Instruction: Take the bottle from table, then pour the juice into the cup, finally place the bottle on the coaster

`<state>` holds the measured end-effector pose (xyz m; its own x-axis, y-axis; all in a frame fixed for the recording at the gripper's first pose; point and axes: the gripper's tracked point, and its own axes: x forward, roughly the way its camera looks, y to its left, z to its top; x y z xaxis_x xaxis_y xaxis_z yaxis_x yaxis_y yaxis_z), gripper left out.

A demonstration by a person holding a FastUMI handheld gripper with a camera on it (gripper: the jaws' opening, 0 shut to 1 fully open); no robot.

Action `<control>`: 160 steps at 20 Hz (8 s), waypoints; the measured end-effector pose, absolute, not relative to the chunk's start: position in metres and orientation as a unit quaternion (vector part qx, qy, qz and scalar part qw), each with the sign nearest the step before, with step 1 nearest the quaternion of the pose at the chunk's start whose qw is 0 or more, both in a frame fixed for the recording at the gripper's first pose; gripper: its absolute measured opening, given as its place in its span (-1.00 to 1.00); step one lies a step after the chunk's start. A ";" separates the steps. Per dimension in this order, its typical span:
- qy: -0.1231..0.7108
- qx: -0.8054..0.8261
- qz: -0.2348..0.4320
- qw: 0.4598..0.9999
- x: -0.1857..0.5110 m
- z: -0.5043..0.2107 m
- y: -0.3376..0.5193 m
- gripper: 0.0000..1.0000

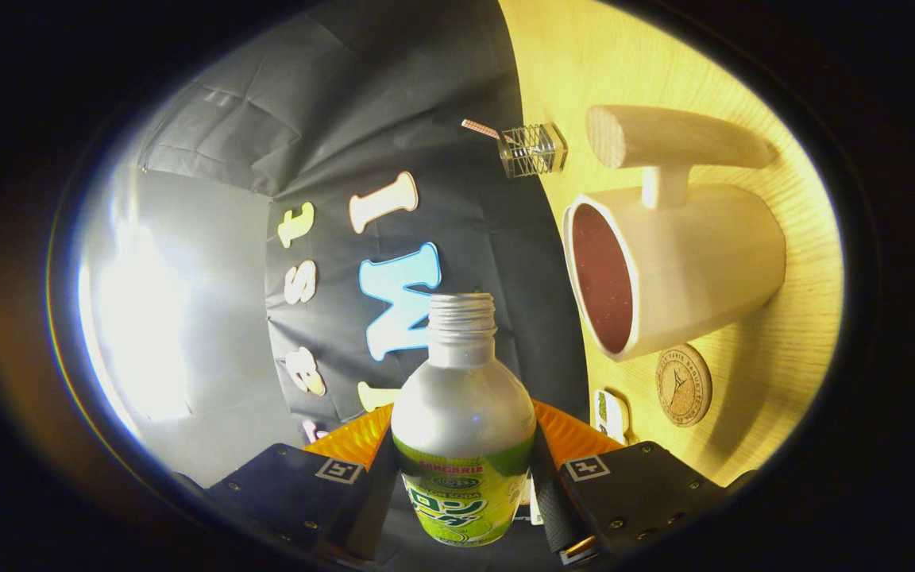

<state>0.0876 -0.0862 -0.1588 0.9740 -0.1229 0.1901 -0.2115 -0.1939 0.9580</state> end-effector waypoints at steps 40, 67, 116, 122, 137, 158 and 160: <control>-0.108 0.802 0.049 0.585 0.092 -0.159 -0.068 0.53; -0.097 0.843 0.050 0.527 0.100 -0.160 -0.066 0.53; -0.068 0.773 0.046 0.630 0.101 -0.179 -0.068 0.53; -0.050 0.687 0.046 0.723 0.098 -0.182 -0.057 0.53; -0.030 0.376 0.041 0.925 0.105 -0.158 -0.042 0.54; 0.003 -0.017 -0.099 0.995 0.139 -0.111 -0.051 0.55; 0.007 -0.026 -0.092 0.995 0.147 -0.115 -0.045 0.55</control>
<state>0.1465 -0.0450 -0.1150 0.9831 -0.1826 -0.0094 0.1819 0.9819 -0.0537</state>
